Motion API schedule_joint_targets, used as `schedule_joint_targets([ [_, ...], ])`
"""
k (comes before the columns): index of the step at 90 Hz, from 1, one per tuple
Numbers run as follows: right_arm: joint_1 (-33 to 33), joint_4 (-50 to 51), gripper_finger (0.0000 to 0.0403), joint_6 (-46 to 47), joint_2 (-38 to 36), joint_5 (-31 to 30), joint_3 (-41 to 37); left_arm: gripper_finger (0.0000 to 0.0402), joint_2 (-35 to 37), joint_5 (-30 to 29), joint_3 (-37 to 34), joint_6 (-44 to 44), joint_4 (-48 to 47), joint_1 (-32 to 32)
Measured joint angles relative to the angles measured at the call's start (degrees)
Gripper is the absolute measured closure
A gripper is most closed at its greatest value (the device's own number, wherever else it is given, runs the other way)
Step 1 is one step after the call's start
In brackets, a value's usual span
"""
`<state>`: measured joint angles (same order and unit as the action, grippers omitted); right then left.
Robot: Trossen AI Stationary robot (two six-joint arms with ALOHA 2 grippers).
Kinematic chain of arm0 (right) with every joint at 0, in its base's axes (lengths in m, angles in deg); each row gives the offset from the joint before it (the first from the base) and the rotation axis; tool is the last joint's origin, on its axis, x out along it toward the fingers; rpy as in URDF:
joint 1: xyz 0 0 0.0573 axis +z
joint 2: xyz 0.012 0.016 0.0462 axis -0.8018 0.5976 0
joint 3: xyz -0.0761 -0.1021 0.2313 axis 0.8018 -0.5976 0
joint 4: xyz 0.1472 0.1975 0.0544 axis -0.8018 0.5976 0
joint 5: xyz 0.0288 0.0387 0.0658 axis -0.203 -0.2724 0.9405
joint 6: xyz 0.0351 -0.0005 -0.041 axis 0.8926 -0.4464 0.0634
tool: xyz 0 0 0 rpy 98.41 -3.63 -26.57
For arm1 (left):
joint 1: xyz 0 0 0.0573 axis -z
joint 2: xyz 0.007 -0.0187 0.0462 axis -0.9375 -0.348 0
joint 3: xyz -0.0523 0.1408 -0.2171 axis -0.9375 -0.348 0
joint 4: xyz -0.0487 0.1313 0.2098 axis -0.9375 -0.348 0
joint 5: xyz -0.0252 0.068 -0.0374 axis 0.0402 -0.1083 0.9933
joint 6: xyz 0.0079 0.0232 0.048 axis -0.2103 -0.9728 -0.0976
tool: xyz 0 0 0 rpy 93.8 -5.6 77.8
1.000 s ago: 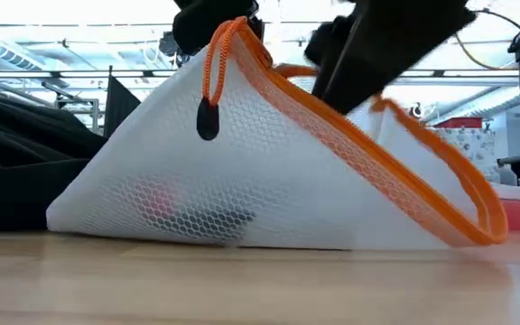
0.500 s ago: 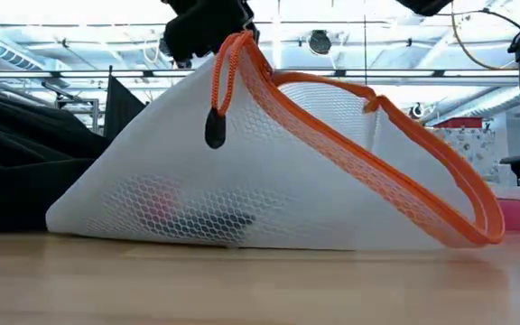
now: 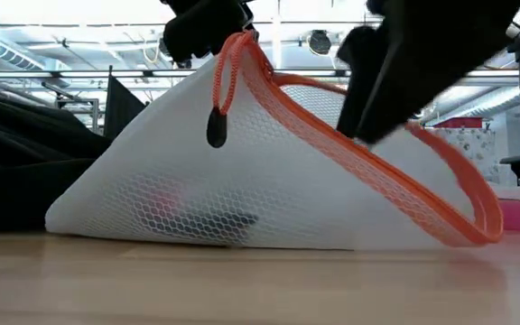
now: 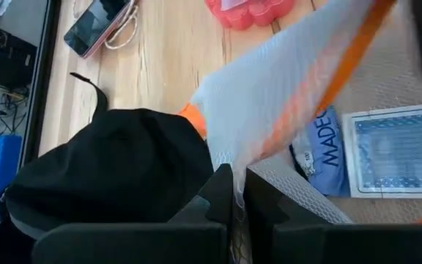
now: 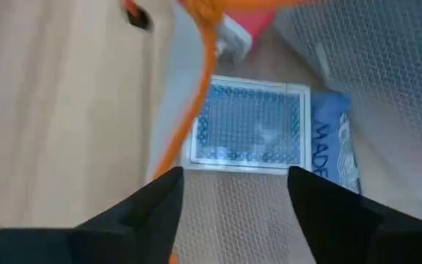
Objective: Unpack backpack
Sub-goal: Remove the blue game card from the orange zip bag
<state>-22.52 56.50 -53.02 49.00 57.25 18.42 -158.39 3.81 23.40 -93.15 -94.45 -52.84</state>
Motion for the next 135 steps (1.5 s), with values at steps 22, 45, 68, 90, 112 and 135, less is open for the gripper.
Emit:
schedule_joint_targets([
  [22,-2.7,-3.2,0.0106,-4.4,2.2,-0.1,0.0,0.0402,0.0,0.2,0.0,0.0,0.1,-0.1],
  [45,-5.2,-7.7,0.0092,-4.9,3.6,5.2,0.0,0.0402,0.0,1.9,0.0,0.0,0.2,-0.2],
  [68,-5.8,-7.3,0.0092,-6.6,5.6,5.4,0.0,0.0402,0.0,3.1,0.0,0.0,0.1,-0.2],
  [90,-4.4,0.6,0.0094,-3.4,5.2,4.9,0.2,0.0402,0.0,3.2,0.0,0.0,-1.8,-0.2],
  [112,-1.8,10.0,0.0106,1.4,4.3,4.9,0.2,0.0402,0.0,3.3,0.0,0.0,-2.5,-0.2],
  [135,-0.6,15.8,0.0108,14.6,-0.6,2.0,-0.3,0.0402,0.0,3.3,0.0,0.0,-2.5,-0.2],
])
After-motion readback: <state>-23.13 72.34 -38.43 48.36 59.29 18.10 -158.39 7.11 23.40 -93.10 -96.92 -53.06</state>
